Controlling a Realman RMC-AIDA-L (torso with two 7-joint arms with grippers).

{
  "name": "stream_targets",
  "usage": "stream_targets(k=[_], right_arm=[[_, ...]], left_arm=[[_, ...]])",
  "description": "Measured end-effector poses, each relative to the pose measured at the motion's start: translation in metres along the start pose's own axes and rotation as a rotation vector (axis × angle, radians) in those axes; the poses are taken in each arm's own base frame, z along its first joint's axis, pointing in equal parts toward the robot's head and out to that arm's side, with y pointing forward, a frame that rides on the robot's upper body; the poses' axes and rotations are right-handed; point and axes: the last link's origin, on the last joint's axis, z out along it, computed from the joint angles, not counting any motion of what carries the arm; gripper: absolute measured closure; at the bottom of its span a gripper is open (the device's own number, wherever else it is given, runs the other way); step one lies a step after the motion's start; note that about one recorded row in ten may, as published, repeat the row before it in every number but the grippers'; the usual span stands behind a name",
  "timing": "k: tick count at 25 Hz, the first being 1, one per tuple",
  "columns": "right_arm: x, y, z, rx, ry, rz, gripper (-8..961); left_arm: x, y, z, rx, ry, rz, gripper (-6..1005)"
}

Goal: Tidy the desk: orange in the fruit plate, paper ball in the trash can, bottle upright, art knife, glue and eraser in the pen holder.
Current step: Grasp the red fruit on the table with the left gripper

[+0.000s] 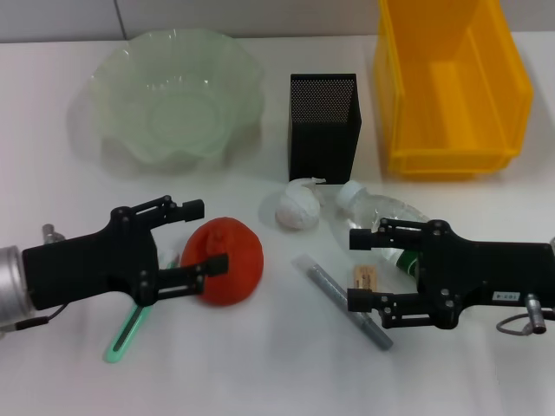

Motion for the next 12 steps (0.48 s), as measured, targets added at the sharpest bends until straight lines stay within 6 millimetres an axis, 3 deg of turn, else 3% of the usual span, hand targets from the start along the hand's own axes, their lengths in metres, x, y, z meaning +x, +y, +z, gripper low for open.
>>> stream_targets(k=[6,10,12], right_arm=[[0.002,0.002,-0.003,0.007,-0.005,0.005,169],[0.003,0.002,-0.003,0.008,-0.006,0.008,169],[0.003,0.002,-0.003,0.007,-0.006,0.009,168]], left_arm=[[-0.014,-0.012,0.019,0.076,-0.019,-0.031,186],[-0.014,-0.012,0.019,0.076,-0.019,-0.031,185],[-0.03,-0.021,0.039,0.139,-0.077,-0.069,185]])
